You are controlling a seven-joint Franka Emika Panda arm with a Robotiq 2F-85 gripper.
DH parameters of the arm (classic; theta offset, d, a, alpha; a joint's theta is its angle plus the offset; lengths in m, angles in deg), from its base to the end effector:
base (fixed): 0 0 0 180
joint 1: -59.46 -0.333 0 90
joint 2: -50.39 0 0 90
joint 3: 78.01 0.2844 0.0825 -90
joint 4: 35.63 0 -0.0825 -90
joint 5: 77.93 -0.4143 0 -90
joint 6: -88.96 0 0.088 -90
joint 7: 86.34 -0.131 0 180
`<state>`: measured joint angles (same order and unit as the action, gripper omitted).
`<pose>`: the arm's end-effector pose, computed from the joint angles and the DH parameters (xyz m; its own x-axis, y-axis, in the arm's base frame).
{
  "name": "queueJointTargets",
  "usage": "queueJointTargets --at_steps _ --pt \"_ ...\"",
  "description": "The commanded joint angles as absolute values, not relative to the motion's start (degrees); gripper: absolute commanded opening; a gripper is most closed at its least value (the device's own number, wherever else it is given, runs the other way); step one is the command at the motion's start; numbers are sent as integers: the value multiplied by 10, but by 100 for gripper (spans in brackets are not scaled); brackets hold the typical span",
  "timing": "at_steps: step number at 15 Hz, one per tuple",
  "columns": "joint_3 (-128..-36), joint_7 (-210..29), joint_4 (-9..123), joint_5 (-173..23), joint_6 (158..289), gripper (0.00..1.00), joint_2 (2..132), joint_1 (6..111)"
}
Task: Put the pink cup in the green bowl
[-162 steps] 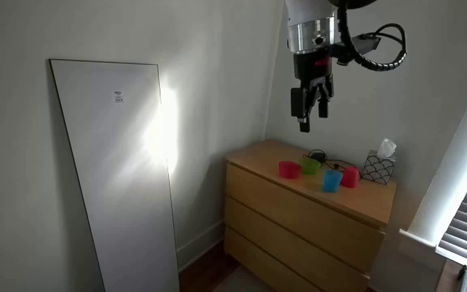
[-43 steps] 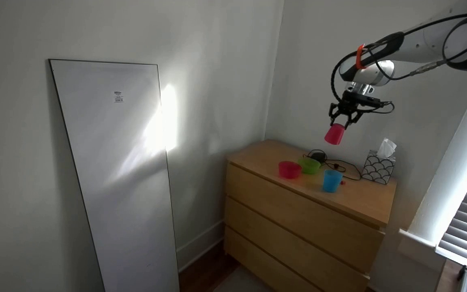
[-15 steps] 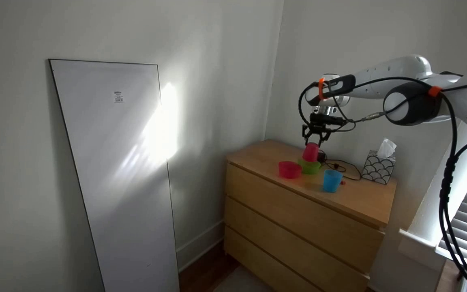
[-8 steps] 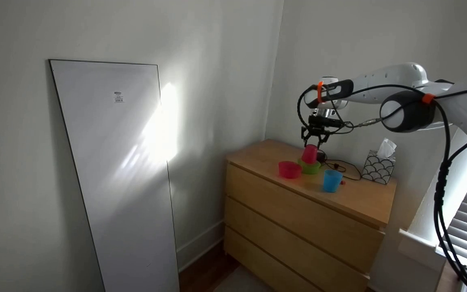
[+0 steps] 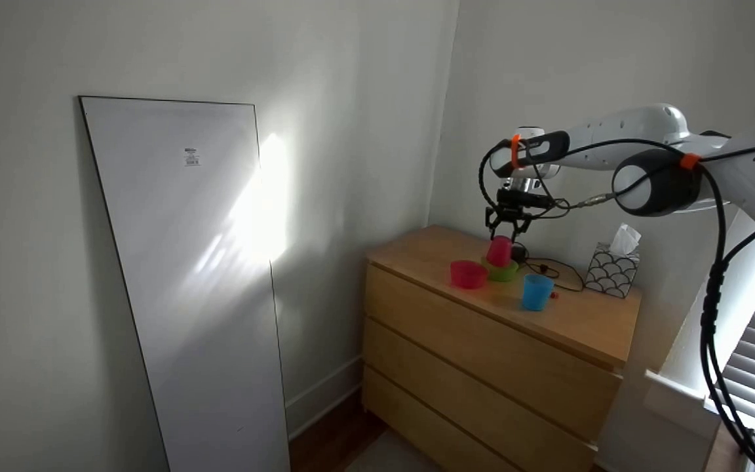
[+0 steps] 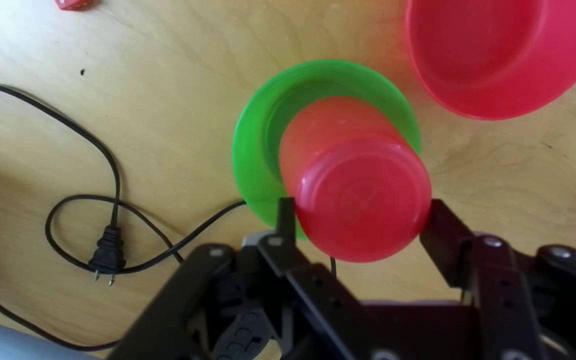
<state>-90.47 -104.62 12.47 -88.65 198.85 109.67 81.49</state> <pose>0.7052 -0.3815 0.2436 0.6439 -0.7629 0.0588 -0.7637 -0.6455 -0.0118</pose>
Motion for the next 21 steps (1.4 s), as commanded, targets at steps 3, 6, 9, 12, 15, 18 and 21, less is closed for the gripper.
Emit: queueJointTargets --at_steps 3,6,9,12,15,18,21 --pt "-908 -1056 91 -883 1972 39 1129 815" --pt "-911 -1061 81 -882 1970 39 1140 817" --pt "-901 -1068 58 -870 1963 39 1155 826" --pt "-912 -1070 56 -876 1965 89 1158 822" --pt "-908 -1057 65 -881 1962 99 1148 825" --pt "-904 -1035 87 -885 1964 100 1123 827" --pt "-908 -997 126 -876 1974 100 1089 820"
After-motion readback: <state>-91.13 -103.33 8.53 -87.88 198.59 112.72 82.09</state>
